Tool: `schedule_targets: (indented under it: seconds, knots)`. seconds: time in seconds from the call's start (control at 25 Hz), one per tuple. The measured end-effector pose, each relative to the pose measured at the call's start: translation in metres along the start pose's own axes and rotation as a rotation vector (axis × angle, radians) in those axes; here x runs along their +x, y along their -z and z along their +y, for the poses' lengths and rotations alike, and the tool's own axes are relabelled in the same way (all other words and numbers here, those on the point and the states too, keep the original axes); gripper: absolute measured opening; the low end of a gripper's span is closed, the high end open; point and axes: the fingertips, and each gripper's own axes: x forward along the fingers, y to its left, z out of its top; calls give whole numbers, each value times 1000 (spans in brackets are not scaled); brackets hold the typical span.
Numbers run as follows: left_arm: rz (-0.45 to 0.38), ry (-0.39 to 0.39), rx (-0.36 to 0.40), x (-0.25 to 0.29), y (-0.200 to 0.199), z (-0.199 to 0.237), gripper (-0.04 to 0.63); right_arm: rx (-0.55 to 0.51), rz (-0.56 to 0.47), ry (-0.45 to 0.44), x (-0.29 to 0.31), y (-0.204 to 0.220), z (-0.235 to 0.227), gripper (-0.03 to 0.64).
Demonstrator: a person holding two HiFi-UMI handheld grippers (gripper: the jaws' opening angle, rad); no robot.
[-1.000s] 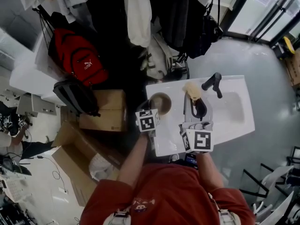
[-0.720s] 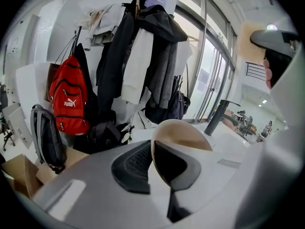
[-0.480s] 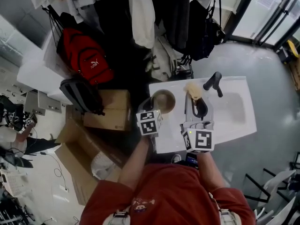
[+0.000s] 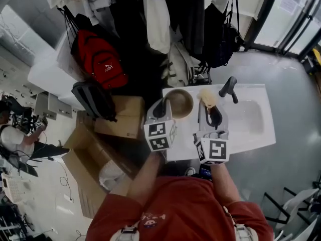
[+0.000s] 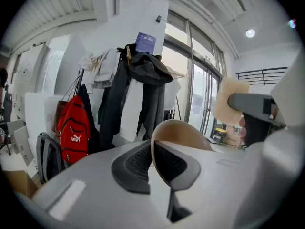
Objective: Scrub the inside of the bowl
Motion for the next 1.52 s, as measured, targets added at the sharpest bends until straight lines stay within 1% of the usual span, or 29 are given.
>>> schedule_targets:
  seconds: [0.2, 0.36, 0.48, 0.6, 0.72, 0.84, 1.04, 1.16, 1.28, 1.36, 1.52]
  knots:
    - [-115, -33, 39, -29, -36, -12, 23, 15, -27, -26, -13, -14, 0, 75]
    - [-189, -64, 63, -50, -58, -22, 23, 21, -64, -62, -21, -28, 3, 75]
    - [-234, -93, 90, -64, -70, -28, 22, 30, -80, -84, -29, -37, 6, 75]
    - [-261, -117, 113, -73, -78, -31, 22, 40, -110, -114, -36, -51, 12, 75]
    - [-299, -138, 150, -81, -90, -34, 23, 51, -126, -181, -42, -59, 25, 75]
    - [-336, -142, 179, -88, -99, -39, 23, 56, -118, -241, -44, -56, 38, 75]
    - [-402, -148, 209, -100, -113, -44, 23, 75, -53, -282, -37, -47, 52, 75]
    - [-449, -139, 242, -104, -120, -52, 26, 122, 7, -293, -30, -38, 53, 75]
    - [-496, -116, 260, -109, -127, -60, 29, 206, 56, -310, -23, -32, 54, 75]
    - [-501, -103, 266, -110, -126, -63, 29, 279, 85, -319, -18, -30, 55, 75]
    - [-491, -113, 274, -112, -123, -60, 29, 399, 129, -331, -12, -26, 56, 75]
